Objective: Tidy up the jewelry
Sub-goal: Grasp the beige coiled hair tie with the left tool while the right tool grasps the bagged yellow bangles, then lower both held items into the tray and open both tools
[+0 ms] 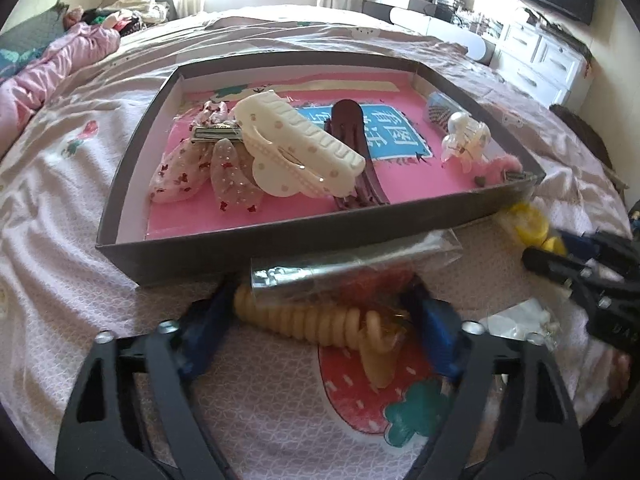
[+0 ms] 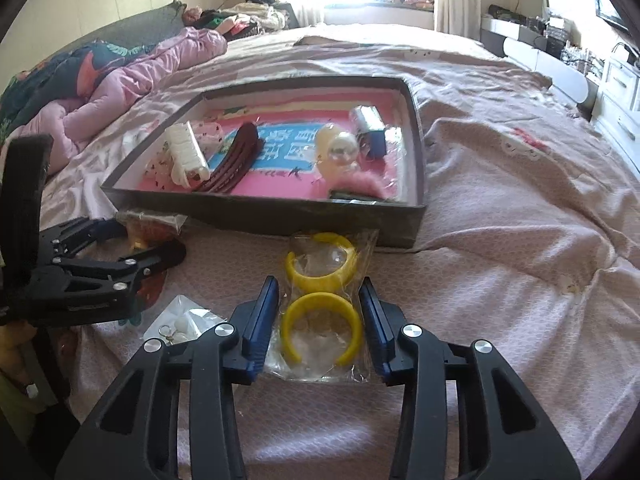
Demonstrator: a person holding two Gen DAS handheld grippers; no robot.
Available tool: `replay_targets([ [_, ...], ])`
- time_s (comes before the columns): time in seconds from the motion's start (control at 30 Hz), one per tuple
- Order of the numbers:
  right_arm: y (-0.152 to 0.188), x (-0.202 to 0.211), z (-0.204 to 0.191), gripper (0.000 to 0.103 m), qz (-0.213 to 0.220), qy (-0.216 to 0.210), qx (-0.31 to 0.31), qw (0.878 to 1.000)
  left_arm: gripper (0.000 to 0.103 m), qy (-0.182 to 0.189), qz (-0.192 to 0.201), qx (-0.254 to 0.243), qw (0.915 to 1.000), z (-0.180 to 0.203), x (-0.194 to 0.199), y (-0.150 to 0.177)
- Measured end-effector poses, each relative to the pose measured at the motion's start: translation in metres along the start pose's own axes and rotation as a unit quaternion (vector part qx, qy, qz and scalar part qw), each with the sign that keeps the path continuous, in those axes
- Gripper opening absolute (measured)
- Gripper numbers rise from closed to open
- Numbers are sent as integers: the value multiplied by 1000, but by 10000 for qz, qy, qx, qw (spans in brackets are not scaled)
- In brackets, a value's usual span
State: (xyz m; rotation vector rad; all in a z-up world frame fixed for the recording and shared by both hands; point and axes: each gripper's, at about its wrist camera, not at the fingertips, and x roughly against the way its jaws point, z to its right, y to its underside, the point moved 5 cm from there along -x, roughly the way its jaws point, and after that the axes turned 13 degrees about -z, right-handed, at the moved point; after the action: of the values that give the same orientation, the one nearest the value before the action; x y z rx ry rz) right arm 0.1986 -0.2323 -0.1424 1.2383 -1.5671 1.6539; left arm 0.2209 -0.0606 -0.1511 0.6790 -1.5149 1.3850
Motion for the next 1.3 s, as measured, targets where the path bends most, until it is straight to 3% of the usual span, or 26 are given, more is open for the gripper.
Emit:
replay_targets([
  [0.07,0,7,1,39,109,-17,1,9999,61,29,10,-79,10000,3,2,1],
  [0.33,1,24,-11,39,419,-168,251,9987,60,119,69,-139,9998,-1,20,11],
  [0.6,-1,35,-29,39,539,-422,373,9970,60,107,481,40,9988,-17,57,13],
  [0.9,-8,60,-59,39,985,-388,831,9909,60,-107,1033,343,9940,-41,96,8],
  [1.3,-30,79,-84,39,1328,-392,1138,9838,60,-173,1382,664,9880,-66,119,-2],
])
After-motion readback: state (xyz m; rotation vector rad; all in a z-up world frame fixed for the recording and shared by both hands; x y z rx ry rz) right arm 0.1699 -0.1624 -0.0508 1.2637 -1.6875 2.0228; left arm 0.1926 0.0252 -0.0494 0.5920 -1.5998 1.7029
